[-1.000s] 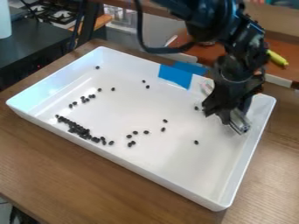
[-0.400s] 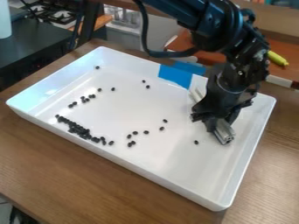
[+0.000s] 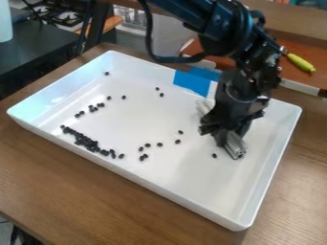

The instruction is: Sweep into pile

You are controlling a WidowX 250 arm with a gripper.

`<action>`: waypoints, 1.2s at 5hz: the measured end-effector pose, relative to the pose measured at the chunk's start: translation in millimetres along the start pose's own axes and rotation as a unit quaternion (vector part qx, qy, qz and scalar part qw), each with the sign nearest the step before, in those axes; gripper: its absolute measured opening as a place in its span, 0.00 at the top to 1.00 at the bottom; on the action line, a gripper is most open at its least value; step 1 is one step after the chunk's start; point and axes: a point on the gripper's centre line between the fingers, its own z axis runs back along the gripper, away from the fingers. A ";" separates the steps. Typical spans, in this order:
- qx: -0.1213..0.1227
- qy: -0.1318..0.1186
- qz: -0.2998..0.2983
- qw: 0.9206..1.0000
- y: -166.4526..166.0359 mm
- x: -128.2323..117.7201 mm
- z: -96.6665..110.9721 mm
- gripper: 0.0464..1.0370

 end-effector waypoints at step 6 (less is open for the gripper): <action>0.036 -0.023 -0.061 0.997 149.1 46.8 -1.8 0.66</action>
